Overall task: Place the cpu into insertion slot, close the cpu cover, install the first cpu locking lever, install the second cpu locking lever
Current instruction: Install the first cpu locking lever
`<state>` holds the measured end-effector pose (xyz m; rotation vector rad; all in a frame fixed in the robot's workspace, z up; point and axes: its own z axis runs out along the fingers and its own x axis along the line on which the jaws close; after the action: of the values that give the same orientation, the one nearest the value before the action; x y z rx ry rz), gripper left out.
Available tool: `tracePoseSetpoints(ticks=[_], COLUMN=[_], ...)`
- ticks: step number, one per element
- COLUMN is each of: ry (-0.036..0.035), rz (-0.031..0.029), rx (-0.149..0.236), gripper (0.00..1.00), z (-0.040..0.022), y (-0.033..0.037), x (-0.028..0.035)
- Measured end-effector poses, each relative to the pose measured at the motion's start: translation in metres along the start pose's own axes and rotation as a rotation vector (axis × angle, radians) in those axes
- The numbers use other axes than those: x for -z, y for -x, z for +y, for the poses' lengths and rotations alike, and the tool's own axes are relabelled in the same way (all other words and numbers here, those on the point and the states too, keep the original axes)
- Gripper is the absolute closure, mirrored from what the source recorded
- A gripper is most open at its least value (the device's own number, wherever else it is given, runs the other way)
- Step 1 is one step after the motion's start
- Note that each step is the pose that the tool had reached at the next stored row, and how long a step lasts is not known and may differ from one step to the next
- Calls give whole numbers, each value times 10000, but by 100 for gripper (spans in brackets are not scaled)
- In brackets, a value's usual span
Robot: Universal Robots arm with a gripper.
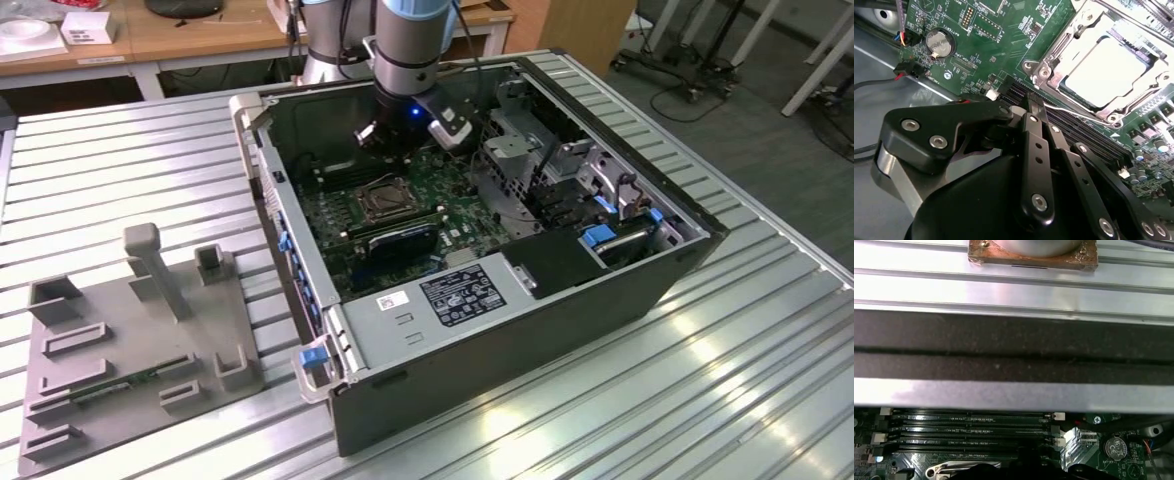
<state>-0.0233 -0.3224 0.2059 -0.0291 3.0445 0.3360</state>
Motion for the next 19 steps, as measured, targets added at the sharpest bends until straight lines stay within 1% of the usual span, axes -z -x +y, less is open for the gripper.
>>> tracePoseSetpoints(ticks=[6, 16, 19], ry=[-35, -157, -183], rz=[-35, -86, -100], rx=[-158, -385, -449], gripper=[89, 89, 89], z=[19, 34, 35], y=[-17, -39, -43], x=[-4, -6, -6])
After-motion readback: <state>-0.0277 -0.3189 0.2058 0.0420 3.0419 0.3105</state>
